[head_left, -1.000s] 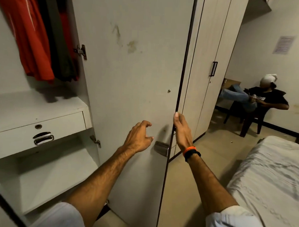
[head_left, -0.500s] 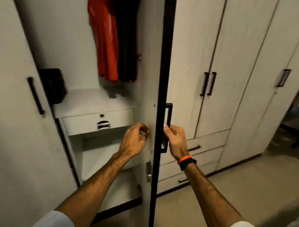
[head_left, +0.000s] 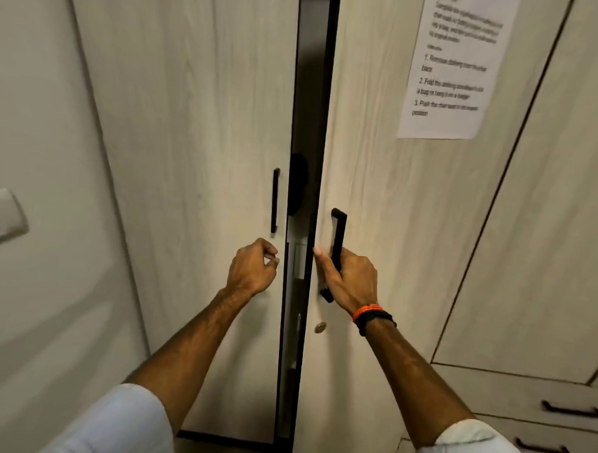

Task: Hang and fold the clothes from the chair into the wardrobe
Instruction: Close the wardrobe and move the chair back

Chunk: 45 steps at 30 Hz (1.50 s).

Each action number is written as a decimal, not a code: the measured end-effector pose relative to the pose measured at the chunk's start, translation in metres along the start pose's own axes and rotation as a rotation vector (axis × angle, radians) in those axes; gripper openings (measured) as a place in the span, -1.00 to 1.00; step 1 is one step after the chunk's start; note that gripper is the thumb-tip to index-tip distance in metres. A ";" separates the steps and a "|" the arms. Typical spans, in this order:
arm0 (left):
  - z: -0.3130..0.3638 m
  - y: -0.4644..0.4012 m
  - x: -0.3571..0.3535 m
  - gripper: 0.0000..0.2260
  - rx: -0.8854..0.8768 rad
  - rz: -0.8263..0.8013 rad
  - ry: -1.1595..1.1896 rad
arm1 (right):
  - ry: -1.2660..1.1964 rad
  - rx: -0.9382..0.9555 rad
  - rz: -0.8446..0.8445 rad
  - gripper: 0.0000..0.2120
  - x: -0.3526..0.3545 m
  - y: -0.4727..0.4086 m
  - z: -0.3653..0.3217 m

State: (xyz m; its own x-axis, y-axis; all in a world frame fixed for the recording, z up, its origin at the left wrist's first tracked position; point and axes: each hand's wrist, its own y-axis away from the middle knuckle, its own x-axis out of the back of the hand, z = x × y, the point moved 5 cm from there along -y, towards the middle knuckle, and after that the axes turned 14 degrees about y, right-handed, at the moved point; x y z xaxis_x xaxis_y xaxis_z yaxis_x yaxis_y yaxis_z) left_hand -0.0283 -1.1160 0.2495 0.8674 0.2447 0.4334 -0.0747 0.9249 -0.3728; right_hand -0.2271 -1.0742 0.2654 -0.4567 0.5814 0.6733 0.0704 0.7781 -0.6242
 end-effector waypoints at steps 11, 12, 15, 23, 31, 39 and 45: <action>-0.056 -0.145 0.011 -0.72 -0.077 -0.026 0.004 | 0.138 -0.118 0.126 -0.32 -0.107 -0.095 -0.017; -0.058 -0.155 0.011 -0.70 -0.086 -0.020 0.005 | 0.158 -0.132 0.117 -0.34 -0.113 -0.102 -0.019; -0.055 -0.181 0.006 -0.67 -0.111 -0.018 0.029 | 0.242 -0.184 0.094 -0.34 -0.128 -0.127 -0.021; -0.057 -0.219 -0.009 -0.68 -0.153 -0.080 0.072 | 0.288 -0.302 0.027 -0.42 -0.164 -0.176 -0.020; -0.058 -0.227 -0.009 -0.71 -0.186 -0.093 0.065 | 0.416 -0.331 0.073 -0.43 -0.170 -0.182 -0.020; -0.046 -0.226 -0.010 -0.71 -0.253 -0.050 0.049 | 0.224 -0.148 0.433 -0.61 -0.164 -0.188 -0.031; -0.039 -0.228 -0.015 -0.67 -0.387 0.016 -0.071 | 0.553 -0.028 0.646 -0.56 -0.173 -0.196 -0.023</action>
State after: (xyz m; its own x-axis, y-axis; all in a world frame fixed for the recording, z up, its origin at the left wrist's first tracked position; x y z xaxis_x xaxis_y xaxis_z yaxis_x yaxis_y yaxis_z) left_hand -0.0048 -1.3421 0.2965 0.8305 0.2904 0.4754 0.1149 0.7457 -0.6563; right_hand -0.1416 -1.3217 0.2806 0.1791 0.9403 0.2892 0.1935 0.2546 -0.9475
